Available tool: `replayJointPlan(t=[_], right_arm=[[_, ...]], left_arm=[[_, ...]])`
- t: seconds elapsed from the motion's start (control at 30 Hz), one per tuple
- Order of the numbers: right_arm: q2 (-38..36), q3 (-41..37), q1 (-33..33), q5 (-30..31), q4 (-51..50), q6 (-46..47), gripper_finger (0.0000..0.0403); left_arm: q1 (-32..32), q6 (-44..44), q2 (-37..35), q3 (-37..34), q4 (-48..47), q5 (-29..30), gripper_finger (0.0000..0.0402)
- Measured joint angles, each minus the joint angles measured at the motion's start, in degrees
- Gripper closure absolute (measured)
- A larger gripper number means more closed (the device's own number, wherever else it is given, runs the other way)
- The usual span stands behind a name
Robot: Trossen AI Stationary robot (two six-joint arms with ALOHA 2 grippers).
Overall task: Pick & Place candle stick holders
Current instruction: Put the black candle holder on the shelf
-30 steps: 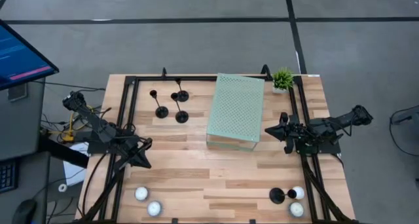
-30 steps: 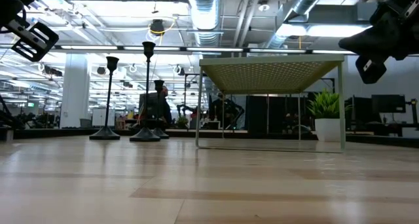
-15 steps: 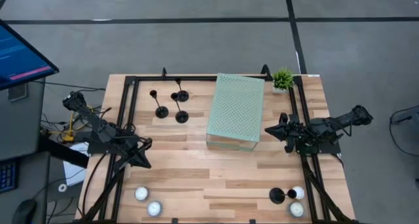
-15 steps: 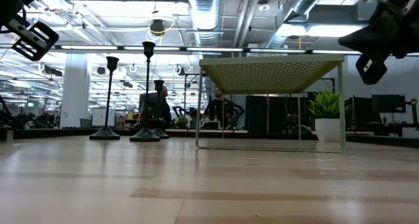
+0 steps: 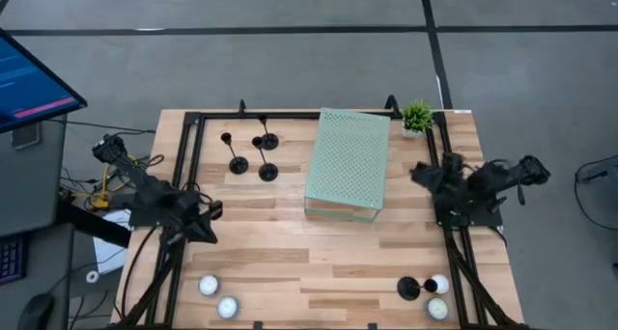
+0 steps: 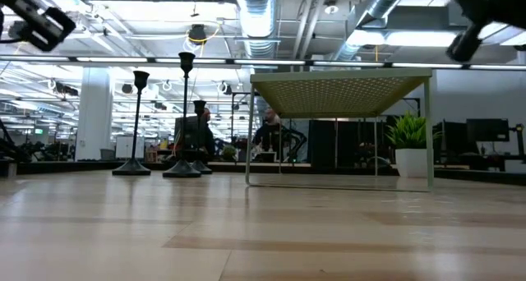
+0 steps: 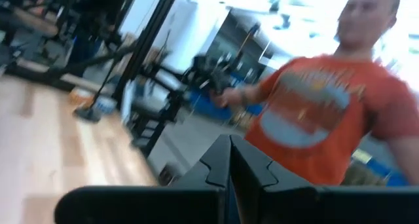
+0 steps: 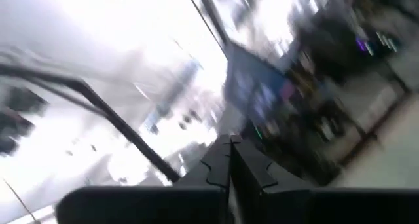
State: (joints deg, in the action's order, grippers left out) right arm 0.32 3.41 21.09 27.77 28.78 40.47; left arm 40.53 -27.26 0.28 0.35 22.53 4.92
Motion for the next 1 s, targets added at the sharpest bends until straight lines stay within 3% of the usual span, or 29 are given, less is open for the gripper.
replayJointPlan(t=[0.1,0.23,0.47,0.73,1.0], right_arm=[[0.00,1.85,-0.60,1.72,4.06,-7.70,0.0384],[0.20,7.23,-0.58,2.18,-0.01,-19.10,0.0346],[2.04,14.33,-0.60,2.23,-3.35,-30.74,0.0286],[2.34,16.04,-0.63,2.27,-3.08,-35.06,0.0256],[2.34,16.04,-0.65,2.29,-3.07,-35.26,0.0259]], left_arm=[[0.00,-0.02,0.02,0.00,5.28,-0.01,0.0394],[0.00,0.00,0.28,0.01,12.70,1.59,0.0394],[-0.01,2.85,3.64,0.01,21.69,15.46,0.0394],[-0.03,3.07,11.67,0.01,35.04,23.57,0.0394],[-0.20,-0.36,21.93,4.86,38.48,36.52,0.0394]])
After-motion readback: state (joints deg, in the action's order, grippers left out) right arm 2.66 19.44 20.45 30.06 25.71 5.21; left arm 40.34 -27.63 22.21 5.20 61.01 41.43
